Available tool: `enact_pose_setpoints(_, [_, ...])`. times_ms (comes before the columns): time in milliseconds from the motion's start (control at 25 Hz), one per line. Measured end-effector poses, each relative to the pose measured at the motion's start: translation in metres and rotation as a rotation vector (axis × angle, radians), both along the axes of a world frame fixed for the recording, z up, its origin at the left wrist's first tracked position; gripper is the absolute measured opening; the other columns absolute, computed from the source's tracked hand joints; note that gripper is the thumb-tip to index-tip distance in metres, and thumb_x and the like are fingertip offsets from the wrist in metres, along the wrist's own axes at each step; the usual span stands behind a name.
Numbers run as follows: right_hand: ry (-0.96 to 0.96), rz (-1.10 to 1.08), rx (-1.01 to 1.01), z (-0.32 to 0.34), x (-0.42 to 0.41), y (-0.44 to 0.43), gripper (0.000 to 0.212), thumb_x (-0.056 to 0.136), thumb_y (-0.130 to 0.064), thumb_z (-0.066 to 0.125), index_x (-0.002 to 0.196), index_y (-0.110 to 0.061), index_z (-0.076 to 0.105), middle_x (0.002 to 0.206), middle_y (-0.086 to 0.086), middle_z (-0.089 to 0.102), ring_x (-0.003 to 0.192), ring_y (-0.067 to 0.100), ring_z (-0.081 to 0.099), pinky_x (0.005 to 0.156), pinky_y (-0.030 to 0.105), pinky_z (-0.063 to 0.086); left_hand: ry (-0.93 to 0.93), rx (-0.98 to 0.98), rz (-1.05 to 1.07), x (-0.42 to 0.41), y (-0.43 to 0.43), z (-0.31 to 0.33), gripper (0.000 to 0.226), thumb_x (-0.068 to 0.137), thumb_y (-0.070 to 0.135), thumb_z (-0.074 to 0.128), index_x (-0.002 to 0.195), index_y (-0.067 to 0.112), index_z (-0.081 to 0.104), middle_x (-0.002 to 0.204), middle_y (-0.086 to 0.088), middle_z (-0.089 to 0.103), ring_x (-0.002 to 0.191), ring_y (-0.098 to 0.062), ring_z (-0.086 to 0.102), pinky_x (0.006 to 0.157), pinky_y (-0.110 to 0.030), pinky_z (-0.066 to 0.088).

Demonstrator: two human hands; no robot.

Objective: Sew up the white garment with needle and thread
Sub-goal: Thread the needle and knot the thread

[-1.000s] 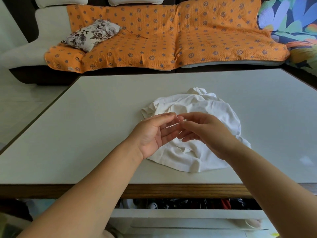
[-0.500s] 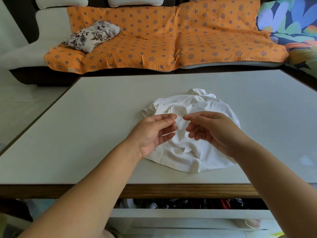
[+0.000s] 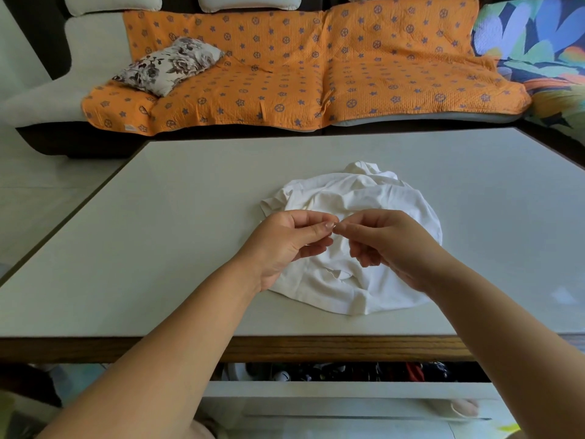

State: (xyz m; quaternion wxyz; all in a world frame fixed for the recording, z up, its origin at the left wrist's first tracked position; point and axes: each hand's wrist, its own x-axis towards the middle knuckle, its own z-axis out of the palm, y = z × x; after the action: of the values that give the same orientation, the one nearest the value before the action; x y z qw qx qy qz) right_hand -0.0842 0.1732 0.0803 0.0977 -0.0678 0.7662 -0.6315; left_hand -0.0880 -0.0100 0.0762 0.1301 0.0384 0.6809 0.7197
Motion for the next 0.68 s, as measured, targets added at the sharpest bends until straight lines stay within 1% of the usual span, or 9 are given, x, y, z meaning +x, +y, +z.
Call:
enact_pose_setpoints(160, [-0.026, 0.015, -0.057, 0.0001, -0.0017, 0.0032, 0.014, 0.087, -0.025, 0.069, 0.083, -0.012, 0.074, 0.059, 0.003, 0.059, 0.052, 0.013, 0.048, 0.057, 0.027, 0.038, -0.004, 0.014, -0.014, -0.0004, -0.0027, 0.0017, 0.014, 0.088, 0.009, 0.067, 0.1, 0.012, 0.074, 0.083, 0.004, 0.074, 0.079, -0.009, 0.07, 0.083, -0.024, 0.057])
enact_pose_setpoints(280, [-0.03, 0.029, -0.075, 0.0002, -0.0019, 0.0036, 0.014, 0.088, -0.023, 0.067, 0.085, -0.011, 0.074, 0.058, 0.003, 0.057, 0.053, 0.013, 0.046, 0.056, 0.026, 0.038, 0.006, 0.003, -0.024, -0.0001, -0.004, 0.0021, 0.014, 0.088, 0.008, 0.067, 0.1, 0.012, 0.073, 0.081, 0.005, 0.074, 0.079, -0.008, 0.07, 0.082, -0.024, 0.057])
enact_pose_setpoints(360, [-0.034, 0.035, -0.087, 0.0006, -0.0017, 0.0039, 0.014, 0.09, -0.021, 0.066, 0.087, -0.01, 0.074, 0.058, 0.004, 0.057, 0.052, 0.012, 0.045, 0.054, 0.024, 0.038, 0.03, -0.016, -0.021, -0.0002, -0.005, 0.0028, 0.014, 0.089, 0.008, 0.067, 0.1, 0.012, 0.074, 0.083, 0.003, 0.074, 0.079, -0.008, 0.07, 0.083, -0.023, 0.057])
enact_pose_setpoints(440, [-0.035, 0.035, -0.091, 0.0008, -0.0015, 0.0042, 0.016, 0.09, -0.021, 0.064, 0.091, -0.009, 0.075, 0.059, 0.004, 0.056, 0.053, 0.012, 0.045, 0.054, 0.023, 0.039, 0.07, -0.063, -0.015, 0.0004, -0.0057, 0.0037, 0.013, 0.09, 0.009, 0.067, 0.098, 0.015, 0.074, 0.089, 0.002, 0.075, 0.081, -0.008, 0.071, 0.082, -0.022, 0.057])
enact_pose_setpoints(560, [-0.032, 0.026, -0.079, 0.0001, -0.0017, 0.0042, 0.02, 0.091, -0.024, 0.063, 0.094, -0.007, 0.075, 0.059, 0.004, 0.057, 0.054, 0.013, 0.045, 0.054, 0.022, 0.04, 0.151, -0.196, 0.007, 0.001, -0.0056, 0.0036, 0.011, 0.09, 0.014, 0.069, 0.098, 0.018, 0.075, 0.097, -0.001, 0.076, 0.084, -0.007, 0.071, 0.081, -0.019, 0.056])
enact_pose_setpoints(680, [-0.028, 0.016, -0.059, -0.0001, -0.0013, 0.0028, 0.025, 0.093, -0.026, 0.061, 0.096, -0.005, 0.074, 0.057, 0.002, 0.056, 0.053, 0.013, 0.045, 0.053, 0.021, 0.039, 0.205, -0.273, 0.033, 0.0016, -0.0054, 0.002, 0.009, 0.091, 0.016, 0.068, 0.095, 0.021, 0.074, 0.099, -0.005, 0.075, 0.082, -0.008, 0.069, 0.081, -0.02, 0.057])
